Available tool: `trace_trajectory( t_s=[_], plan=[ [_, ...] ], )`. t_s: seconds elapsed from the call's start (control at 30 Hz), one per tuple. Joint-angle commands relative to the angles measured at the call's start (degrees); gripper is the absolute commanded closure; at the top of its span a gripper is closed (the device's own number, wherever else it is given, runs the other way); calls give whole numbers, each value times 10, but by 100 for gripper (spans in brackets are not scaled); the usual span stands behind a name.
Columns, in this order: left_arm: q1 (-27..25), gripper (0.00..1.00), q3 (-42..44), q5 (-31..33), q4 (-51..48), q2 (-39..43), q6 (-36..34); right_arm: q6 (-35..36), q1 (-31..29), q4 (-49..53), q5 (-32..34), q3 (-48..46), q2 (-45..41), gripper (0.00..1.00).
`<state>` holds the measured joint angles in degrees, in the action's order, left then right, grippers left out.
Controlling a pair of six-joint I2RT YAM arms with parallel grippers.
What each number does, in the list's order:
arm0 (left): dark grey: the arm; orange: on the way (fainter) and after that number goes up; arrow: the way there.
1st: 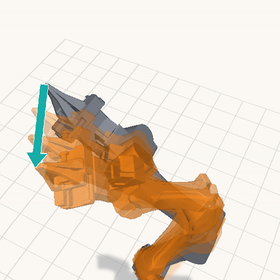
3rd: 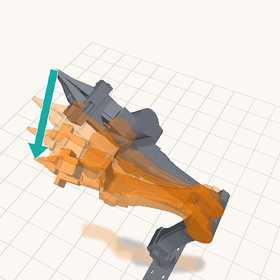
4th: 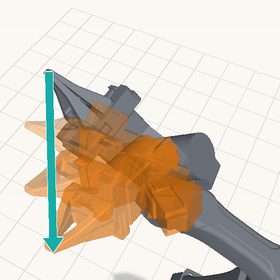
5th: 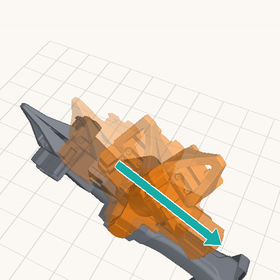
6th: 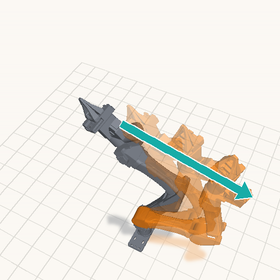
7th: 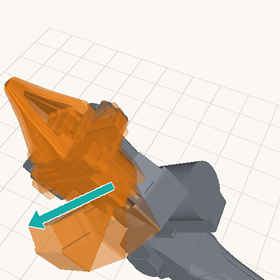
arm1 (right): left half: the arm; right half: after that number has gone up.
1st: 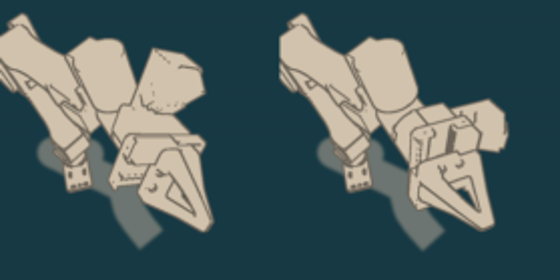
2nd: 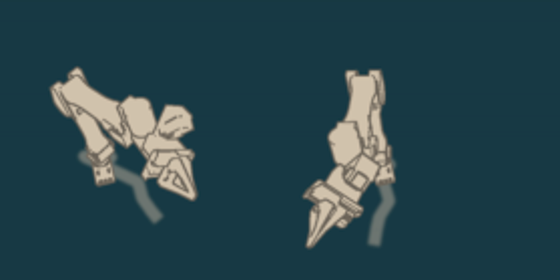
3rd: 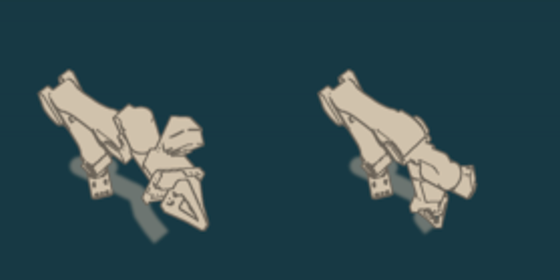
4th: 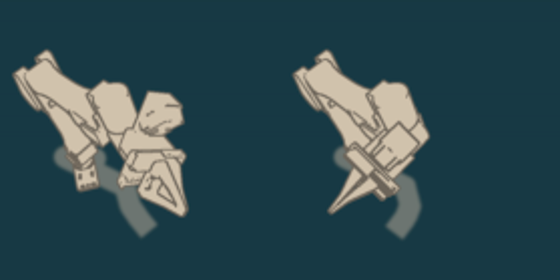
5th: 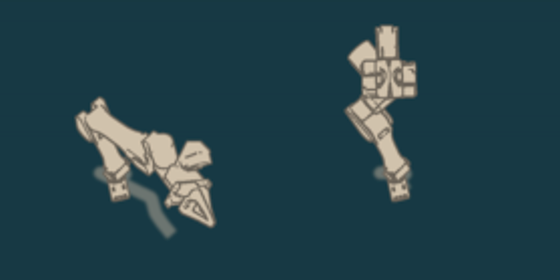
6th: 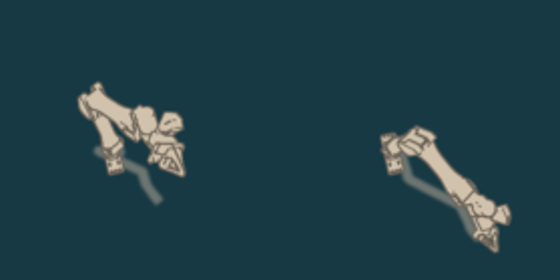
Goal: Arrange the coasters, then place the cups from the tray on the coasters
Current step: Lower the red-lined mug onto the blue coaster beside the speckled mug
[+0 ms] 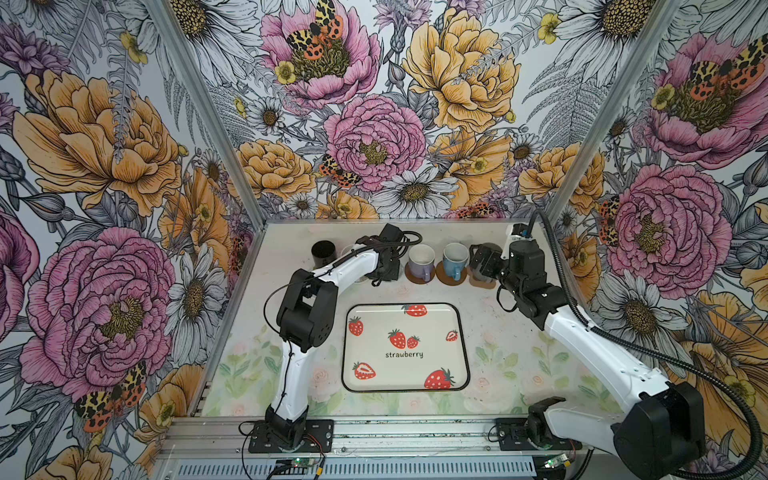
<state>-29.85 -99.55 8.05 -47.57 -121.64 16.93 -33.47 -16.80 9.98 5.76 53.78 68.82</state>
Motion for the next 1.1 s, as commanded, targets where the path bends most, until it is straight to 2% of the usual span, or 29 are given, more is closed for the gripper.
trace_trajectory(
  t_s=[0.0, 1.07],
  plan=[
    [5, 100, -22, 5, 43, 4, -2, -2, 4, -15, -4, 1, 6, 0],
    [8, 100, -18, -11, 52, -7, 10, -3, 4, -16, -11, 4, 13, 0]
  ],
)
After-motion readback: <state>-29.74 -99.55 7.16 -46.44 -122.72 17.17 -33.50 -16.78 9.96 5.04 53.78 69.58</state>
